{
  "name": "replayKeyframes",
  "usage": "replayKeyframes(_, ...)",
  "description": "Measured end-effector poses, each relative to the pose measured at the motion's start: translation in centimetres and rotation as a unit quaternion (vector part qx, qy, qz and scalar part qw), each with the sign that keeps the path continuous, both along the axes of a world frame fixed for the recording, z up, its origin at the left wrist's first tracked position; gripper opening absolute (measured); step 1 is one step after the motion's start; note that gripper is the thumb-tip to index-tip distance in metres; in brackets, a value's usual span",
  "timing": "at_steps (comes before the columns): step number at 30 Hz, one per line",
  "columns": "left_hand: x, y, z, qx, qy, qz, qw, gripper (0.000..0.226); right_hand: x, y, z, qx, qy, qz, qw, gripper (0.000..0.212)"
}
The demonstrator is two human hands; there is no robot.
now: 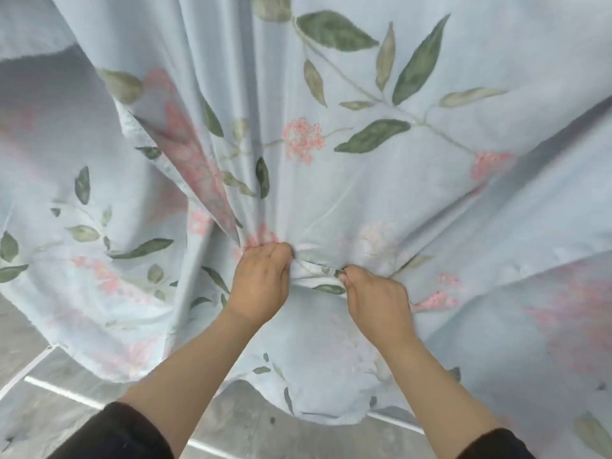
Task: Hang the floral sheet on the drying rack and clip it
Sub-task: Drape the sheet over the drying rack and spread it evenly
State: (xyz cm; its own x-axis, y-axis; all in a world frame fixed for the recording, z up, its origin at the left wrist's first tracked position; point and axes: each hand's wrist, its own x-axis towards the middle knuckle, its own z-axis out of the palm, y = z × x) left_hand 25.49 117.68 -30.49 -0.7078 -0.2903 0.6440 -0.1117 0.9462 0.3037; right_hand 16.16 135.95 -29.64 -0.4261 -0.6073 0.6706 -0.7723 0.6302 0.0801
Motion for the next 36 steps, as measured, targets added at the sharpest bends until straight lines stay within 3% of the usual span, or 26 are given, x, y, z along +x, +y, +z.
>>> replayKeyframes(8, -3.7, -2.5, -5.1, -0.087, 0.165, 0.017, 0.982, 0.010, -3.0, -2.9, -5.5, -0.116, 0.153, -0.010, 0.981, 0.016)
replayKeyframes(13, -2.9, -1.9, -7.0, -0.088, 0.229, 0.012, 0.969, 0.012, -1.6, -2.5, -7.4, -0.160, 0.183, 0.004, 0.970, 0.026)
replayKeyframes(25, -3.6, 1.3, -11.6, -0.064, 0.230, -0.019, 0.971, 0.011, -1.8, 0.6, -11.9, -0.206, 0.228, 0.002, 0.952, 0.027)
replayKeyframes(36, -3.0, 1.8, -16.4, -0.039, 0.179, -0.013, 0.983, 0.015, -2.2, 0.8, -16.9, -0.190, 0.191, 0.018, 0.963, 0.030)
